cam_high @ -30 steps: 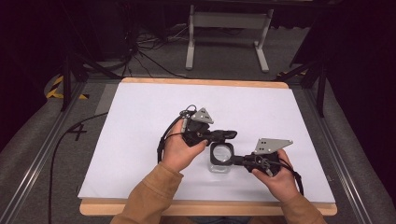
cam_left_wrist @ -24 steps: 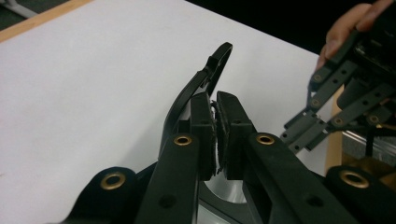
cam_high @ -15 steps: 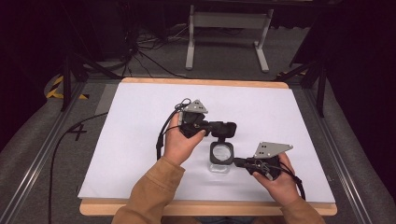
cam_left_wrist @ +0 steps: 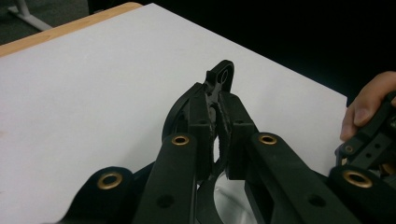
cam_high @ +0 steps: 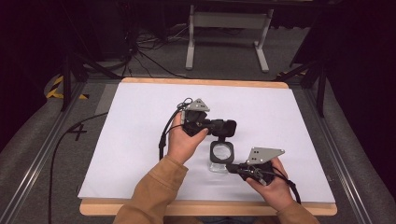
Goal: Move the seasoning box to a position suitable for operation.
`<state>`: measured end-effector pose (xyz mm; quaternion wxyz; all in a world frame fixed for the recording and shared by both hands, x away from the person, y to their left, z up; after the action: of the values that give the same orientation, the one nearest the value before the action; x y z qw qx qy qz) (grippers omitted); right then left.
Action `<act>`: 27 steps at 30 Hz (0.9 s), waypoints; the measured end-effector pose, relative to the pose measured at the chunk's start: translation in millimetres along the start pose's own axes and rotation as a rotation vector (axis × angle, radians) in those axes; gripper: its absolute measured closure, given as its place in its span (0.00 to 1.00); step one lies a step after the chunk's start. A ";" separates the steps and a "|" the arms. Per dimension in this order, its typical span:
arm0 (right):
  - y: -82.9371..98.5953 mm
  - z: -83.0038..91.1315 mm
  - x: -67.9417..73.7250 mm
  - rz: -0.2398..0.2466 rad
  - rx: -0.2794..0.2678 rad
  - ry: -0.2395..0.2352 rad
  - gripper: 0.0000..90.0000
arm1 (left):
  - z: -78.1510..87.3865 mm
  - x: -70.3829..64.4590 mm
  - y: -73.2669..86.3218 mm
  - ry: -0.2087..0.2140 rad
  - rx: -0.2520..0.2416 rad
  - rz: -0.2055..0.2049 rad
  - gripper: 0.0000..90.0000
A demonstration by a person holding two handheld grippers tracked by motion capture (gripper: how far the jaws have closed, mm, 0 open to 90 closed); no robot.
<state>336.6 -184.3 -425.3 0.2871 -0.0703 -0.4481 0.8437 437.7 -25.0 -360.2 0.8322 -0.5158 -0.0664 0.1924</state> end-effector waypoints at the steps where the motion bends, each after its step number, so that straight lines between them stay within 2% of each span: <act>1: 2.6 -3.0 -1.4 -0.004 0.003 0.002 1.00 | 0.7 0.9 0.2 -0.005 0.011 -0.002 0.92; 5: 6.3 -6.2 -4.4 -0.015 0.014 0.006 1.00 | -0.4 3.5 -0.3 -0.016 -0.013 0.014 0.91; 9: 7.6 -7.1 -7.1 -0.020 0.013 0.018 1.00 | -0.4 4.3 -0.1 -0.025 -0.010 0.019 0.88; 16: 10.0 -9.3 -8.4 -0.022 0.020 0.013 1.00 | 0.3 3.7 -0.5 -0.027 -0.013 0.018 0.86; 23: 10.9 -7.5 -11.7 -0.029 0.023 0.023 1.00 | 4.2 -0.5 -1.8 -0.010 -0.011 0.007 0.84; 27: 11.4 -6.5 -9.6 -0.028 0.032 0.008 1.00 | 8.6 -6.4 -3.1 0.007 -0.004 -0.016 0.83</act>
<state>342.2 -189.8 -439.5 0.3019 -0.0626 -0.4343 0.8464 430.0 -21.6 -352.9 0.8328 -0.5178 -0.0677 0.1838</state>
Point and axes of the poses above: each handheld gripper's, and its own axes: z roughly backward along the jaws, y roughly out of its underside, x roughly to its left, the point moved 5 cm from there along -z, roughly forward along the jaws, and after that the axes turned 9 degrees about -z, right-handed, at the moved point
